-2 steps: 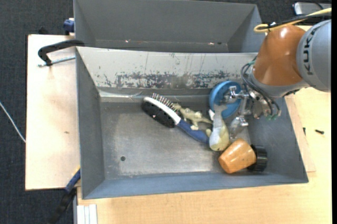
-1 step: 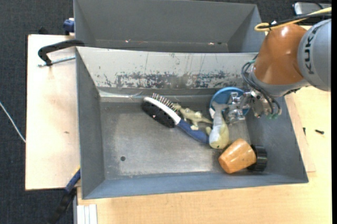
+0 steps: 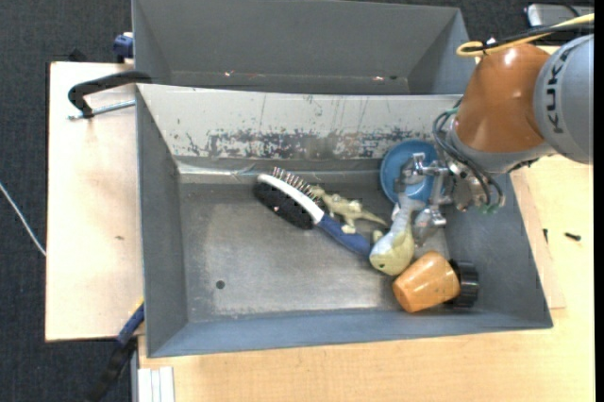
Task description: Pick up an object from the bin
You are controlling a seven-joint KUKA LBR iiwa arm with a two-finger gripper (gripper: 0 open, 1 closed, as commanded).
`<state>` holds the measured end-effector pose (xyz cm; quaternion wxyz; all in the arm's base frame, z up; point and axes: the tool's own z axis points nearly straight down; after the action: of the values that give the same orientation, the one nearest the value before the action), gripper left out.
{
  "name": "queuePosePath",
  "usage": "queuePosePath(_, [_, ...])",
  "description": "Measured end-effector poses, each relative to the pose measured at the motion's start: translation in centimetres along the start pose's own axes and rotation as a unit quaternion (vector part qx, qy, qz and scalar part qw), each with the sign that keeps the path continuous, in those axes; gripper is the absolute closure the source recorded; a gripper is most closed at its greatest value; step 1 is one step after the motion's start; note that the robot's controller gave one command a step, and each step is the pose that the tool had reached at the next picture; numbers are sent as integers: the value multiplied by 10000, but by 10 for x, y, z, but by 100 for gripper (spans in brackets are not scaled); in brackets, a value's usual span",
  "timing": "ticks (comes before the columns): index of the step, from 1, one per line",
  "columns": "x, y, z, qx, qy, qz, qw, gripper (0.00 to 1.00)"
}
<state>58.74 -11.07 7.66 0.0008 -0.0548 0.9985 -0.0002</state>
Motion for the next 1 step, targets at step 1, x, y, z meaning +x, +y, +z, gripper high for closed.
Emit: queuePosePath(1, [-1,0,0,1,-13,1,10000,100])
